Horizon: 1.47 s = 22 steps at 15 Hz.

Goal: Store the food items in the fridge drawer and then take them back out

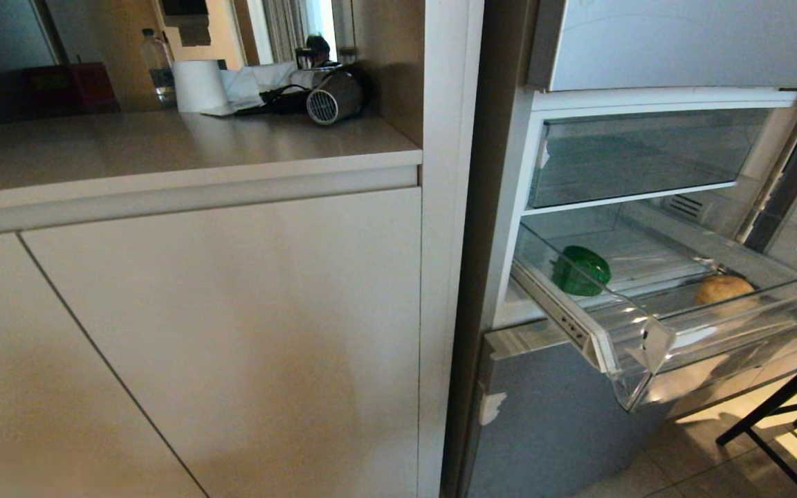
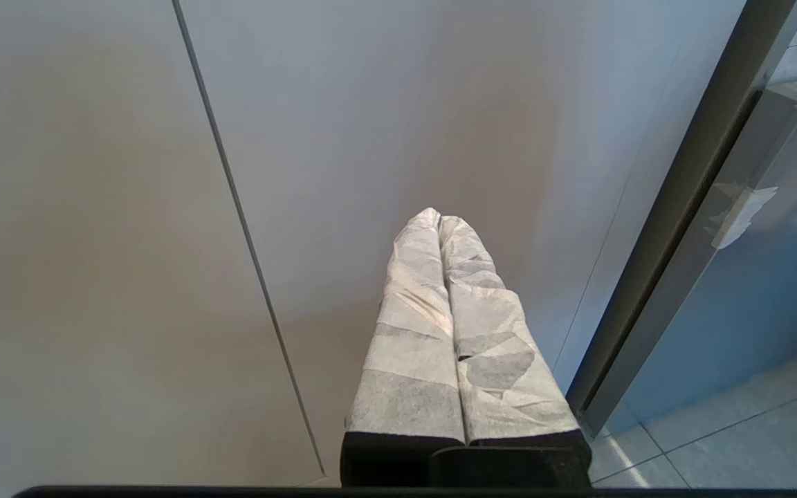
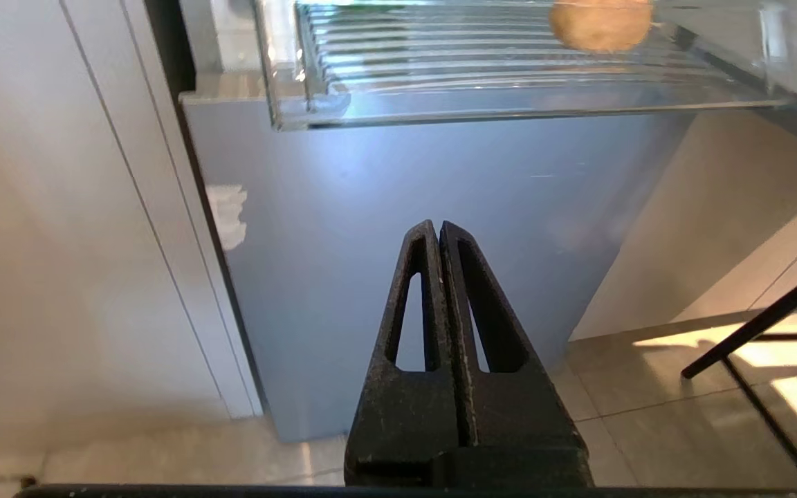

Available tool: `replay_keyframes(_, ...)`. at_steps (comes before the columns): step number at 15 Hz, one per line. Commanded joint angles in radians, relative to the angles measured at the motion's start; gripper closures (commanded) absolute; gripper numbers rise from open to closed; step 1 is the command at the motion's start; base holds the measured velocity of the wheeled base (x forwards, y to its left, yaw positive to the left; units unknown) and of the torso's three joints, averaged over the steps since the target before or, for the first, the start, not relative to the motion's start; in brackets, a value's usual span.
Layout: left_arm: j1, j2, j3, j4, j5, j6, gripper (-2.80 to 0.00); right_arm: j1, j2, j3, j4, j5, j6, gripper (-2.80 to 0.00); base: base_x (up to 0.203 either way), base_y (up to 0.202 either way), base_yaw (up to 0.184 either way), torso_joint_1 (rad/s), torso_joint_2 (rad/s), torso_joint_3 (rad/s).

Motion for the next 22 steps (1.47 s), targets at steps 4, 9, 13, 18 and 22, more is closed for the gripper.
replay_keyframes(4, 0.000, 0.000, 0.009, -0.001, 0.000, 0.000, 0.00, 0.000, -0.006, 0.001, 0.004, -0.004, 0.017, 0.00, 0.000, 0.000, 0.000, 0.000, 0.00, 0.000)
replay_keyframes(9, 0.000, 0.000, 0.009, -0.001, 0.000, 0.000, 0.00, 0.000, -0.006, 0.001, 0.004, -0.002, 0.017, 0.00, 0.000, 0.000, 0.000, 0.108, -0.30, -0.191)
replay_keyframes(13, 0.000, 0.000, 0.009, -0.001, 0.000, 0.000, 0.00, 0.000, -0.006, 0.001, 0.004, -0.004, 0.020, 0.00, 0.000, 0.000, 0.000, 0.220, -0.57, -0.344)
replay_keyframes(18, 0.000, 0.000, 0.009, -0.001, 0.000, 0.000, 0.00, 0.000, -0.006, 0.001, 0.003, -0.004, 0.029, 0.00, 0.000, 0.000, 0.000, 0.197, -0.48, -0.286)
replay_keyframes(22, 0.000, 0.000, 0.009, -0.001, 0.000, 0.000, 0.00, 0.000, -0.006, 0.001, 0.003, -0.010, 0.045, 0.00, 0.000, 0.000, 0.000, 0.155, -0.36, -0.206)
